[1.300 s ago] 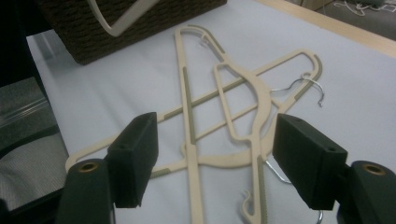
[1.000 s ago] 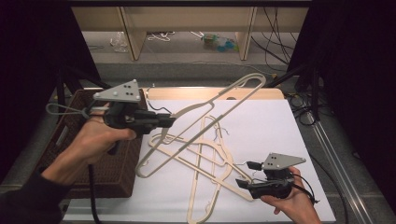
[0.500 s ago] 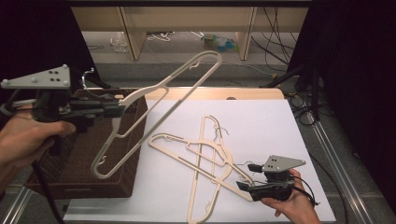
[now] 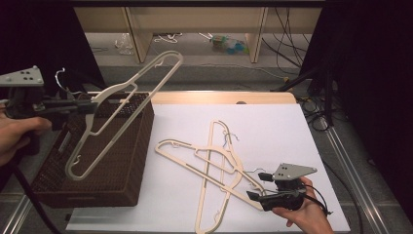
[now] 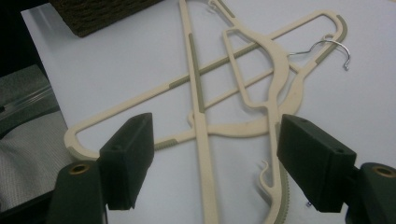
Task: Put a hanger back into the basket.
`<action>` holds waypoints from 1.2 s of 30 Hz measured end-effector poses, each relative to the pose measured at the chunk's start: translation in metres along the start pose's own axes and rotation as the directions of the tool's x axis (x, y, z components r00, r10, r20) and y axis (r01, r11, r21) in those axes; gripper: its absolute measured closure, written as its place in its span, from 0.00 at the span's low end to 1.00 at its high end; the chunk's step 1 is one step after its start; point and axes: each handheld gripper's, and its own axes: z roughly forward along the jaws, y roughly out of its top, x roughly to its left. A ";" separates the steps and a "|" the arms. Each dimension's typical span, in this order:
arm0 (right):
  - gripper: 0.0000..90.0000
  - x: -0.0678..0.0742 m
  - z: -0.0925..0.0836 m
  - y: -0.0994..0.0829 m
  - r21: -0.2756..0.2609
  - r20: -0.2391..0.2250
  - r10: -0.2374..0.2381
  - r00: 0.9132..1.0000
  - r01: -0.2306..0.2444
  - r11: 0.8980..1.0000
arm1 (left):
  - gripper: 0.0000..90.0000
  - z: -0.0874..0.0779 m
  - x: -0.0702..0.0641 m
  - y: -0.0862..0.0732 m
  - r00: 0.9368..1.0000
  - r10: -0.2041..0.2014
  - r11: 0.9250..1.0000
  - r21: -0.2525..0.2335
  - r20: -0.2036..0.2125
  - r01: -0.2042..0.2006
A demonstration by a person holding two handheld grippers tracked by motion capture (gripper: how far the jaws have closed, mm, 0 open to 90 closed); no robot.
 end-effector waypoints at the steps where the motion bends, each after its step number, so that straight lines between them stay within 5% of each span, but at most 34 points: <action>1: 0.32 0.000 0.000 0.000 0.000 -0.001 0.000 1.000 0.000 1.000 | 0.96 0.000 0.007 -0.005 1.000 -0.002 1.000 0.008 -0.010 0.002; 11: 0.32 0.000 0.003 -0.001 0.011 -0.008 0.001 1.000 -0.001 1.000 | 0.96 0.008 0.051 -0.043 0.996 -0.043 0.997 0.062 -0.079 0.048; 17: 0.32 0.000 0.002 -0.001 0.006 0.002 0.003 1.000 -0.003 1.000 | 0.96 0.008 0.069 -0.061 0.994 -0.028 0.993 0.115 -0.104 0.040; 26: 0.32 0.000 0.003 -0.002 0.012 -0.002 0.008 1.000 -0.008 1.000 | 0.96 0.013 0.077 -0.085 0.992 -0.056 0.985 0.155 -0.116 0.073; 28: 0.32 -0.001 0.003 -0.002 0.012 -0.001 0.010 1.000 -0.010 1.000 | 0.96 0.015 0.078 -0.089 0.988 -0.094 0.982 0.149 -0.123 0.112; 36: 0.32 -0.001 0.003 -0.002 0.013 0.001 0.004 1.000 -0.004 1.000 | 0.96 0.023 0.089 -0.103 0.984 -0.103 0.971 0.199 -0.143 0.131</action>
